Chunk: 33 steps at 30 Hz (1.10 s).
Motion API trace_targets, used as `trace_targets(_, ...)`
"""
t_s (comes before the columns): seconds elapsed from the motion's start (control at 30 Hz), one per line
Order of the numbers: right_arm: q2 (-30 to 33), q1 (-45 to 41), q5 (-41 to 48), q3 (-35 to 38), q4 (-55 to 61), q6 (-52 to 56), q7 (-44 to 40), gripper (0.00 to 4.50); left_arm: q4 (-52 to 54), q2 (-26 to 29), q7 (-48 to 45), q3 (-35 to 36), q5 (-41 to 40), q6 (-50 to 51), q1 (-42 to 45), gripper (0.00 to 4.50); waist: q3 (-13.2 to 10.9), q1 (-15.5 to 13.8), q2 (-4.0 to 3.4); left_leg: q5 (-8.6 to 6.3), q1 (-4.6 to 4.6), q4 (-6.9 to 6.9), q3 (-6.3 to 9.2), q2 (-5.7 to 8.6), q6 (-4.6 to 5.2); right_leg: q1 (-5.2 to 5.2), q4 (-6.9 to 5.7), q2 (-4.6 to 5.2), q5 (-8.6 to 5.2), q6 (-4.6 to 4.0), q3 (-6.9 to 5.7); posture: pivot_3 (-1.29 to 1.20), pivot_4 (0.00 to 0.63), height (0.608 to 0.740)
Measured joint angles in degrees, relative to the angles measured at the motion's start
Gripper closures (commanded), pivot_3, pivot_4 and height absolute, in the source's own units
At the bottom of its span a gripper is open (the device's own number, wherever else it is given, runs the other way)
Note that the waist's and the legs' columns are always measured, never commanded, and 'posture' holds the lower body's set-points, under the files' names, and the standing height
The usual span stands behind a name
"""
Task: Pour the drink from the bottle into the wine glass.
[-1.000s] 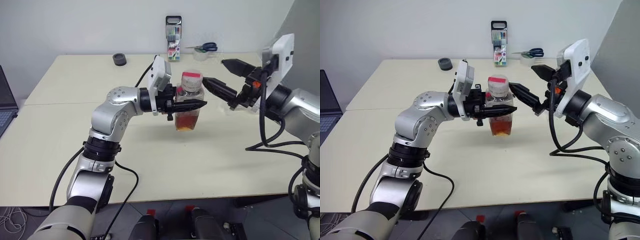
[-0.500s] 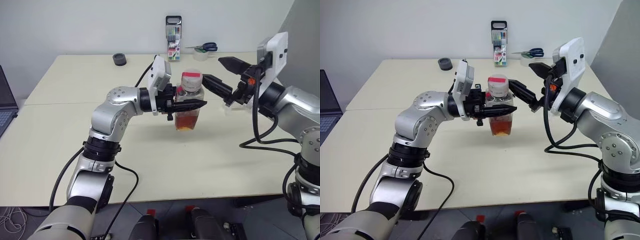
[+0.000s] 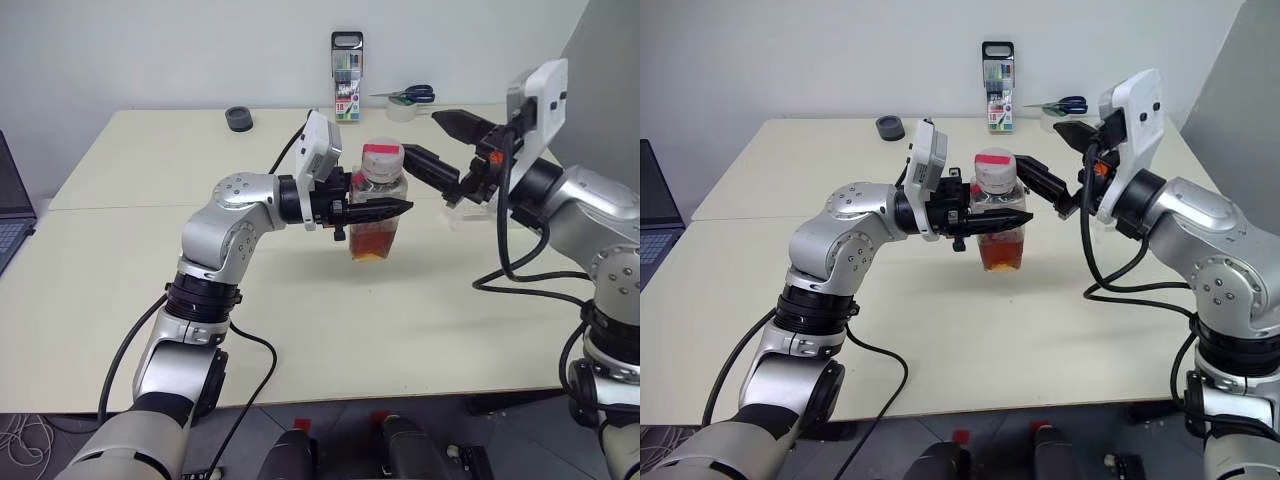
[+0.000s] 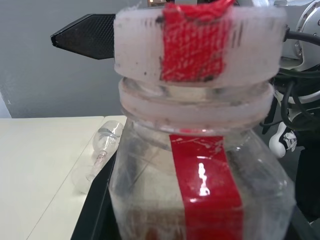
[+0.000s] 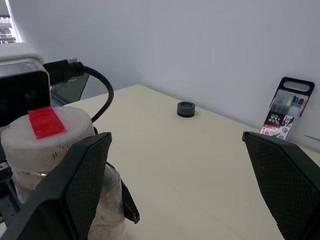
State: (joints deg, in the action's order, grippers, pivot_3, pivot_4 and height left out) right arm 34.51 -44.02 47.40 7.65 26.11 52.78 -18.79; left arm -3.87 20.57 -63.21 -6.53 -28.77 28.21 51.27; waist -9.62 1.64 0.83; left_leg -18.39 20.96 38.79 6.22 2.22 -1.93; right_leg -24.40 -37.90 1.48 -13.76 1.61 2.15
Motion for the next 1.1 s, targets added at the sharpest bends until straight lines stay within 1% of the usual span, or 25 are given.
trace_targets(0.23,-0.8,-0.3,-1.6,0.0,-0.2,-0.1,-0.9,0.03,0.1,0.0,0.0,0.0,0.0,0.0,-0.2,2.73,0.0,0.0,0.0,0.0,0.0,0.0,0.0,0.0,0.0,0.0,0.0,0.0,0.0,0.0,0.0,0.0,0.15,0.74)
trace_targets(0.33,2.4,2.8,-1.4,0.8,0.1,-0.3,-3.8,0.03,0.4,0.2,0.1,-0.1,0.0,0.1,-0.7,2.73,0.0,-0.1,0.0,0.0,0.01,0.0,0.02,0.01,0.01,0.01,0.02,0.0,0.0,0.0,0.0,0.0,0.15,0.74)
trace_targets(0.43,5.1,5.8,0.0,3.7,0.1,0.5,-5.7,0.03,0.6,0.5,0.1,-0.1,0.0,0.1,-1.0,2.73,0.0,-0.1,0.0,-0.01,0.02,0.01,-0.03,0.02,0.01,0.01,0.01,0.0,0.0,0.01,0.01,0.0,0.15,0.74)
trace_targets(0.53,8.8,7.6,3.9,8.5,0.7,2.4,-7.2,0.03,1.2,0.7,0.2,-0.1,0.0,0.2,-1.0,2.73,0.0,-0.1,0.0,-0.01,0.01,0.01,-0.02,0.01,0.03,0.01,0.02,0.0,0.0,0.01,0.0,0.0,0.15,0.74)
trace_targets(0.6,10.0,7.7,7.6,11.0,1.0,4.1,-7.4,0.03,1.3,0.7,0.2,-0.1,0.0,0.2,-1.0,2.73,0.0,-0.1,0.0,-0.03,0.0,0.01,-0.03,0.0,0.05,0.01,-0.01,0.0,0.0,0.01,0.0,0.0,0.15,0.74)
trace_targets(0.7,10.4,7.1,18.0,13.1,2.4,7.7,-6.6,0.03,1.3,0.6,0.2,-0.1,0.0,0.3,-1.1,2.73,0.0,0.2,0.0,-0.05,-0.05,0.0,-0.06,-0.06,0.1,0.01,-0.06,-0.04,0.0,0.0,0.02,0.0,0.15,0.74)
trace_targets(0.8,10.1,4.8,25.4,12.4,3.4,9.2,-2.9,0.03,1.3,0.7,0.3,-0.1,0.0,0.3,-1.1,2.73,0.0,0.2,0.0,-0.09,-0.05,0.01,-0.06,-0.05,0.16,0.02,-0.07,-0.05,0.0,0.0,0.02,0.0,0.15,0.74)
trace_targets(0.9,7.4,1.5,29.3,9.3,5.3,8.7,2.6,0.03,1.3,0.6,0.7,-0.1,-0.1,0.4,-1.1,2.73,0.0,0.1,0.0,-0.07,-0.04,0.02,-0.02,-0.05,0.13,0.02,-0.07,-0.04,0.0,0.01,0.02,0.0,0.15,0.74)
trace_targets(0.97,6.1,0.6,29.7,6.7,5.7,8.1,4.5,0.03,1.3,0.5,0.7,-0.1,-0.1,0.4,-1.1,2.73,0.0,0.0,0.0,-0.02,-0.03,0.03,-0.01,-0.04,0.04,0.02,-0.06,-0.04,0.0,0.01,0.02,0.0,0.15,0.74)
trace_targets(1.1,5.0,0.5,25.7,2.8,6.1,6.1,5.1,0.03,1.3,0.5,0.9,-0.1,-0.1,0.4,-1.0,2.73,0.0,0.0,0.0,-0.01,-0.01,0.04,-0.02,-0.01,0.02,0.02,-0.04,-0.04,0.0,0.01,0.01,0.0,0.15,0.74)
